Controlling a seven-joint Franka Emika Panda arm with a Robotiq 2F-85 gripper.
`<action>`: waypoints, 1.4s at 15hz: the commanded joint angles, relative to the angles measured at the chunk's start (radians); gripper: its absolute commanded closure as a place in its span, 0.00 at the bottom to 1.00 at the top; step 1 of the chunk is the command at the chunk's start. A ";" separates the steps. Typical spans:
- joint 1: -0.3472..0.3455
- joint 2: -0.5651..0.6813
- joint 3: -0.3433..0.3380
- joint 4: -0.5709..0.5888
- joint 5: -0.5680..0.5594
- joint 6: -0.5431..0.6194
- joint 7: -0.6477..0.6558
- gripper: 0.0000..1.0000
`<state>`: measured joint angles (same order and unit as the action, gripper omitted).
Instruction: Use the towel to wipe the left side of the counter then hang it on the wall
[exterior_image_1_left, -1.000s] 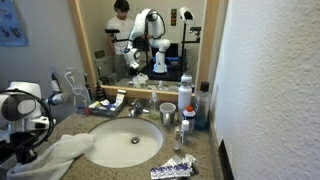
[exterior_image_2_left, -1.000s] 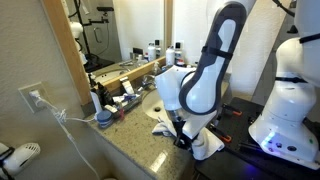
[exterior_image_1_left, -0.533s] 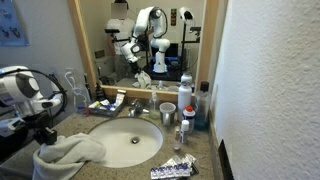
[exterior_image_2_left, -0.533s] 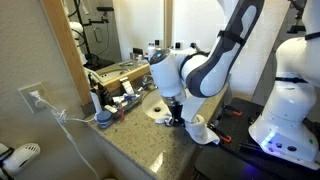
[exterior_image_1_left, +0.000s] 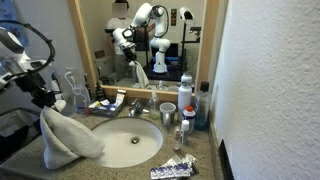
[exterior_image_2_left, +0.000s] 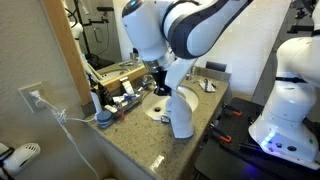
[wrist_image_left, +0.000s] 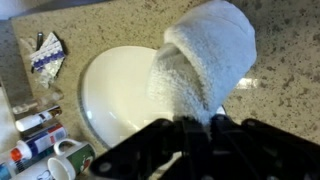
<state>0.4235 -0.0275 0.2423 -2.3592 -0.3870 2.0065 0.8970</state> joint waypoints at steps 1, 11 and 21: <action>-0.039 -0.103 0.057 0.061 -0.040 -0.196 0.013 0.97; -0.124 -0.148 0.091 0.317 -0.427 -0.598 -0.191 0.97; -0.155 -0.153 0.071 0.335 -0.514 -0.569 -0.164 0.98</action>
<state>0.2939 -0.1668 0.3174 -2.0288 -0.8602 1.4550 0.6750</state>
